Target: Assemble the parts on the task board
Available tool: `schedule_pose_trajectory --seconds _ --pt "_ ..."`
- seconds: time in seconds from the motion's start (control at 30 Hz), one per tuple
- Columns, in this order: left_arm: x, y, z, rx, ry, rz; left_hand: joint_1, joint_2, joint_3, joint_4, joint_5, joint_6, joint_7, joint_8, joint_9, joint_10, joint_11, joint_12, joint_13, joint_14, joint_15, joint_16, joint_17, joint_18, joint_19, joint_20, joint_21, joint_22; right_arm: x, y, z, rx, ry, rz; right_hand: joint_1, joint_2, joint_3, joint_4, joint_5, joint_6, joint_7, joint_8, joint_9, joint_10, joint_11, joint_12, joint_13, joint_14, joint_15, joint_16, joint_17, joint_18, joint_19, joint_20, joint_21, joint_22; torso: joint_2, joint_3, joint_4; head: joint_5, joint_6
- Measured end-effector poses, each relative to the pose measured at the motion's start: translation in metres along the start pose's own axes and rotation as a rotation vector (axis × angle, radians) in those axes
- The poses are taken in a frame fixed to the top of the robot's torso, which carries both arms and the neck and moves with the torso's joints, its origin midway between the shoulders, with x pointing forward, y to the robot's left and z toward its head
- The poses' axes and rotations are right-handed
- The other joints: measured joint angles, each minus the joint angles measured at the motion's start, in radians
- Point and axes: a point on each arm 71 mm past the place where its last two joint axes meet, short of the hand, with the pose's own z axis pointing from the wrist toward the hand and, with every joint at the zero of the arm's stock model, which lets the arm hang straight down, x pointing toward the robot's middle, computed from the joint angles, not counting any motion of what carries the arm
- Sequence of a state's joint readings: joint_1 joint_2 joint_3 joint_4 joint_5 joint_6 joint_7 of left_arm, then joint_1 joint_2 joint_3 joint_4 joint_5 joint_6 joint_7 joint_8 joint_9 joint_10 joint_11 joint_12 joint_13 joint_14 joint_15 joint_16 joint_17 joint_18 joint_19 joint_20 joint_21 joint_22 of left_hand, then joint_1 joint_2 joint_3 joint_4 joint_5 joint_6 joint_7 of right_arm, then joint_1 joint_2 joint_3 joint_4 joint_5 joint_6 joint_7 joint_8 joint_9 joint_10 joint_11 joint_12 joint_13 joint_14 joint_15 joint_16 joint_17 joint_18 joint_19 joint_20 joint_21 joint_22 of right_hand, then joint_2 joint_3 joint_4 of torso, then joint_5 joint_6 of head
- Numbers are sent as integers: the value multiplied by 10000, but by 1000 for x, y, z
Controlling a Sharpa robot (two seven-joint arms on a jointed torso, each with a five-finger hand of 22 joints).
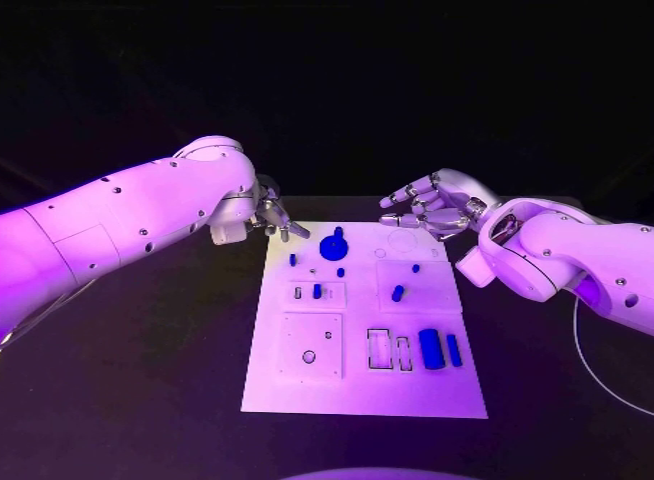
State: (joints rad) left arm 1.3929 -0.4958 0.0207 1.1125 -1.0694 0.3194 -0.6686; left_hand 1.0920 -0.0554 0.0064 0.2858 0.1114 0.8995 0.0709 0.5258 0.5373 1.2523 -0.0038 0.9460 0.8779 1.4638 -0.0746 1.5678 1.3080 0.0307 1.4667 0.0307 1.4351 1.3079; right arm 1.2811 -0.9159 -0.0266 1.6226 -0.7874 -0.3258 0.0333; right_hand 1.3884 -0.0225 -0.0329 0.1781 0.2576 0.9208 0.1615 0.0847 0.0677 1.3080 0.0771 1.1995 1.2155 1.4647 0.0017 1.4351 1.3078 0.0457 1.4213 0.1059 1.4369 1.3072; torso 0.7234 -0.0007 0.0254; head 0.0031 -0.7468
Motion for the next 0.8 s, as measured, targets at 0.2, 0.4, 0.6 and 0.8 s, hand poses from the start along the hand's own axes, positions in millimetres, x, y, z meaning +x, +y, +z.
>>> schedule_pose_trajectory --seconds 0.2,0.4,0.6,0.8 --pt "-1 3 10 -332 89 164 53 53 -173 9 0 242 -106 11 -20 55 -54 177 131 0 0 0 -1 0 0 0 0 -1 1 0 0 3 17 3 0 0 0 0 0 0 0 0 0 0 0 0 0 0 0 0 3 0 0 0 0 0 19 -21 -20 36 19" --pt "4 4 19 -508 334 330 92 92 -286 37 0 366 -160 92 -19 90 -89 242 186 0 -1 0 -2 0 0 0 0 -1 1 0 1 -6 42 6 0 0 0 0 0 0 0 0 0 0 0 0 0 0 0 0 2 0 0 0 0 0 32 -32 -23 66 5" --pt "12 6 25 -581 622 451 77 186 -339 36 0 437 -160 128 -19 126 -125 242 201 0 -1 0 -2 0 0 0 55 -2 2 0 1 -8 55 1 0 0 0 0 0 0 0 0 -1 0 0 0 1 0 0 0 1 0 0 0 0 -1 28 -28 -28 82 -29" --pt "15 6 26 -574 781 515 118 227 -342 33 0 439 -162 155 -19 126 -125 245 200 0 -1 0 -3 0 0 -1 55 -2 2 0 1 -7 60 -2 0 0 0 0 0 0 0 0 -1 0 0 0 1 0 0 0 0 -1 0 0 0 -1 20 -20 -27 93 -55"
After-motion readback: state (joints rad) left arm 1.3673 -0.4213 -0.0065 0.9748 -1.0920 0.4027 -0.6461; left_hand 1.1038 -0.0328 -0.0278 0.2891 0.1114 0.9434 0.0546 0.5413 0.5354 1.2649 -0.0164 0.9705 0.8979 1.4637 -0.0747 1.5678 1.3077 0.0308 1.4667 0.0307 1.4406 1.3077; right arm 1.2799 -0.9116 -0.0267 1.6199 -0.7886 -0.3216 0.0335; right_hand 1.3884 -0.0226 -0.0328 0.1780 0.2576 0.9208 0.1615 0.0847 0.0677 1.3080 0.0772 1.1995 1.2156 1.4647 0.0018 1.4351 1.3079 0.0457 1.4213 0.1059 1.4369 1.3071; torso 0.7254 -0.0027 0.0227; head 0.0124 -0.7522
